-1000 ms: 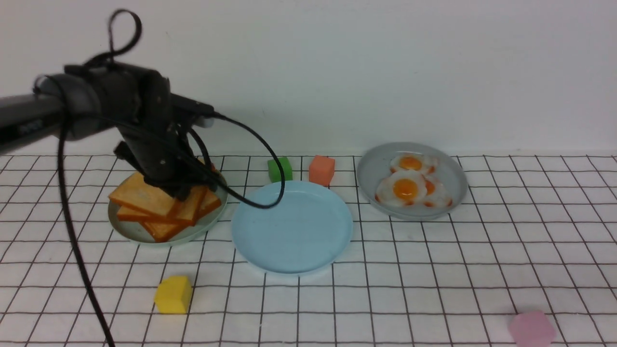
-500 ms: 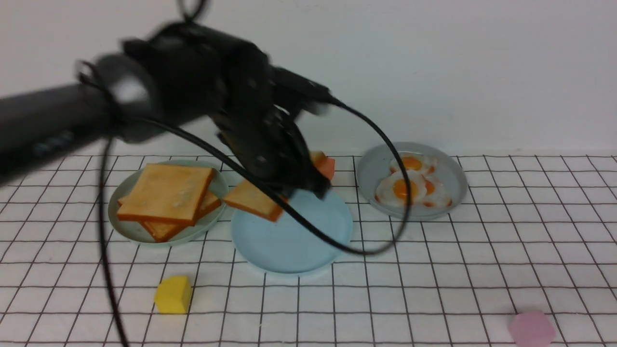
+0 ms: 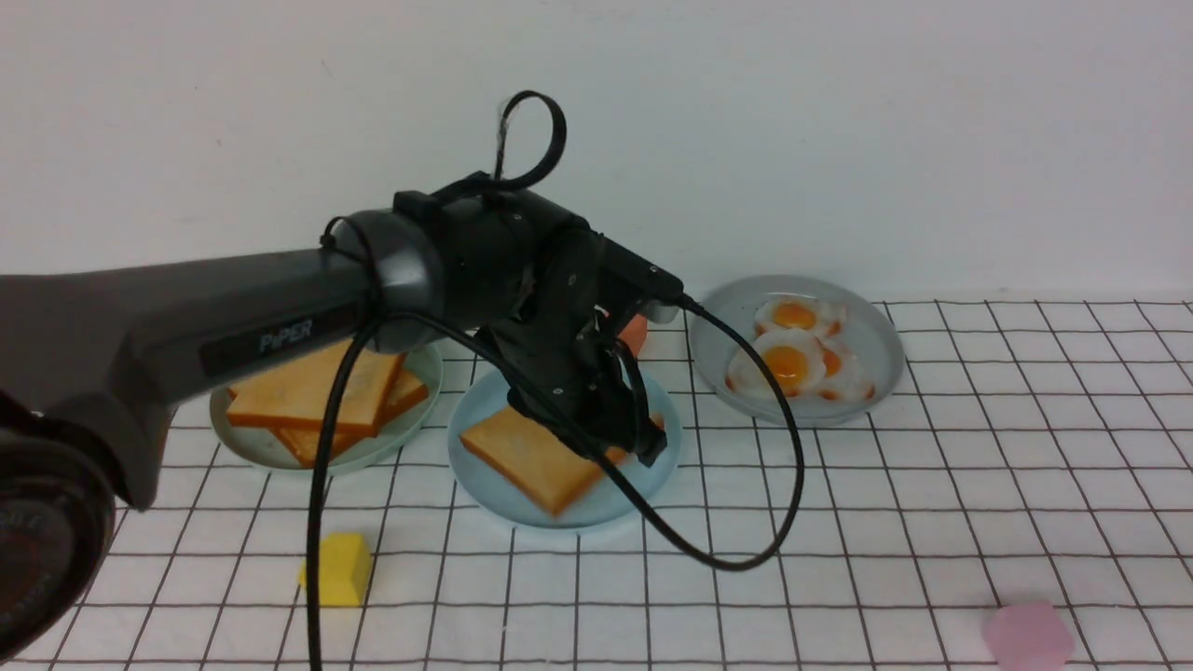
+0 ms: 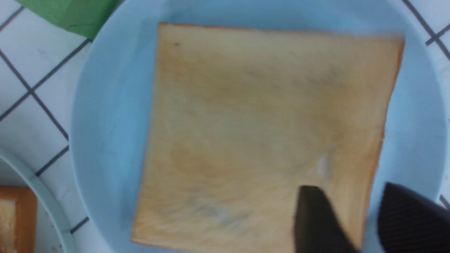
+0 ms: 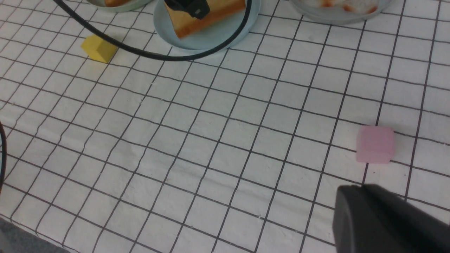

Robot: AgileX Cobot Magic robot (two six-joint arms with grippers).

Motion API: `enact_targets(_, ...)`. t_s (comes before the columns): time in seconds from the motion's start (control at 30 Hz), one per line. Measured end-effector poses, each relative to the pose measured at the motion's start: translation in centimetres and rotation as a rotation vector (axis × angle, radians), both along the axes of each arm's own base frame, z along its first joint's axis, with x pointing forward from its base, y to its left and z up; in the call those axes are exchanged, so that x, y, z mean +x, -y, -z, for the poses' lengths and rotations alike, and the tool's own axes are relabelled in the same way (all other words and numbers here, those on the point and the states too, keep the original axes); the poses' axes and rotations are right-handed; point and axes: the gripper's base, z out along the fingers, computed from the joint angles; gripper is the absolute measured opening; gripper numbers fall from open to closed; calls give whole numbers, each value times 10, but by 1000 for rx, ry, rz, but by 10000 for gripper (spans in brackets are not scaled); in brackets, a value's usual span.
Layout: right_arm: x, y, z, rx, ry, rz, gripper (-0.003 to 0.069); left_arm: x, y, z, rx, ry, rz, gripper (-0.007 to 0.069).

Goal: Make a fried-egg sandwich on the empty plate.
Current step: Use the left arm to put a slice of bread into the empty plate in the middle, then use the right arm to grab a fried egg

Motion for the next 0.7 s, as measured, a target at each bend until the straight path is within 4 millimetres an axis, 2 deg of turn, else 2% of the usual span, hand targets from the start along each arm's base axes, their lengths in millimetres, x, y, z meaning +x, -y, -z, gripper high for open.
enact_targets(0.1,0,0,0,4,5,4,46,-1,-1,-1,3,-10,-3,404)
enact_targets(0.2,3,0,-1,29,-1,26,46,-7,-3,-11,-5,-51,-39,428)
enact_targets(0.27,13,-1,-3,45,-10,44,48,-15,-4,-37,-37,-57,-77,403)
enact_targets(0.33,28,-3,-3,54,-27,56,49,-28,-8,-79,-107,-26,-110,330)
enact_targets(0.37,30,-3,-3,54,-30,58,49,-29,-9,-84,-118,-19,-114,330)
enact_targets(0.4,51,-6,-2,64,-64,62,50,-51,-18,-127,-191,14,-117,227)
enact_targets(0.43,66,-9,0,63,-96,62,53,-65,-26,-149,-223,31,-111,170)
enact_targets(0.47,76,-10,-1,65,-116,58,54,-81,-35,-169,-258,51,-103,124)
enact_targets(0.5,83,-12,1,65,-133,56,55,-91,-41,-176,-269,57,-98,78)
enact_targets(0.53,100,-14,2,59,-163,48,56,-111,-54,-193,-299,80,-91,27)
enact_targets(0.57,103,-15,2,60,-168,49,56,-115,-57,-192,-297,76,-92,10)
enact_targets(0.63,135,-19,4,55,-195,47,56,-156,-84,-202,-353,118,-84,-13)
enact_targets(0.7,162,-22,7,47,-222,51,56,-182,-100,-201,-411,161,-80,-13)
